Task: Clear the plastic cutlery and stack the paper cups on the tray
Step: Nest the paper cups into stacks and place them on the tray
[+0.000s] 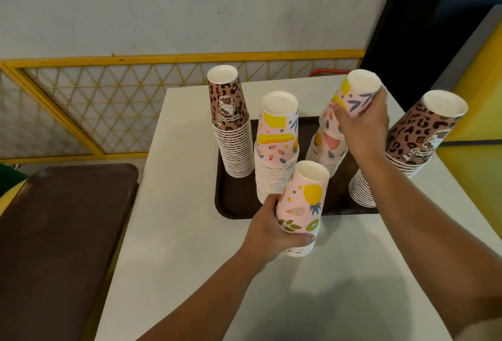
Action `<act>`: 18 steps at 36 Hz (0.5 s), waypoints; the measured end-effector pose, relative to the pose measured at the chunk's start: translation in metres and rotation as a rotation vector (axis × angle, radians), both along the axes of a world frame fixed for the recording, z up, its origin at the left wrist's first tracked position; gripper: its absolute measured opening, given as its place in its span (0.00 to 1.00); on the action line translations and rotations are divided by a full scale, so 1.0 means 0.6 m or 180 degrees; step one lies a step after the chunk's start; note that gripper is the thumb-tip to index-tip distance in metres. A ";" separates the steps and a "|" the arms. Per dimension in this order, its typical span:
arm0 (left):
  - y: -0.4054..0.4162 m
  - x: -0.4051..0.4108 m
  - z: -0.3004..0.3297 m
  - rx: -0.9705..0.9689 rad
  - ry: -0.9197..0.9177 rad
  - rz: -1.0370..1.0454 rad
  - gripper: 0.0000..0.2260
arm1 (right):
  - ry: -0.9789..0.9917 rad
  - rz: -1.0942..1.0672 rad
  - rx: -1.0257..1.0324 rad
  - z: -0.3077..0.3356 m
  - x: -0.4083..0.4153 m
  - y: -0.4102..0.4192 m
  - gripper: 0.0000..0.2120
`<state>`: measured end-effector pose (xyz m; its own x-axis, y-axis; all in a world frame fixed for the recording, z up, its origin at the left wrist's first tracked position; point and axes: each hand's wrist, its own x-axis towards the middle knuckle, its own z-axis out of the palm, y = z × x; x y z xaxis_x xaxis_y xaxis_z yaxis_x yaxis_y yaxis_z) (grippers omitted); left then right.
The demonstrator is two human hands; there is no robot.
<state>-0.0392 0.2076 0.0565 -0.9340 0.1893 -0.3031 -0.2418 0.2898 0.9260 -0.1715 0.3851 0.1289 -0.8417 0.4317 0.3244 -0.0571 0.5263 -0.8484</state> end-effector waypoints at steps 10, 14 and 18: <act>0.000 0.000 0.006 0.0003 0.0032 0.0037 0.32 | -0.0332 0.0145 0.0216 -0.016 0.018 0.005 0.41; 0.003 -0.001 0.012 -0.0061 0.0054 0.0061 0.32 | 0.0537 0.0168 -0.0120 -0.002 0.072 0.000 0.26; 0.005 0.002 0.015 -0.0058 0.0087 0.0076 0.32 | 0.0656 0.1104 -0.0228 0.000 0.143 -0.009 0.15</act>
<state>-0.0381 0.2104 0.0657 -0.9461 0.1616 -0.2807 -0.2236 0.3011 0.9270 -0.0858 0.3798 0.1286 -0.8617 0.1614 0.4810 -0.3935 0.3860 -0.8344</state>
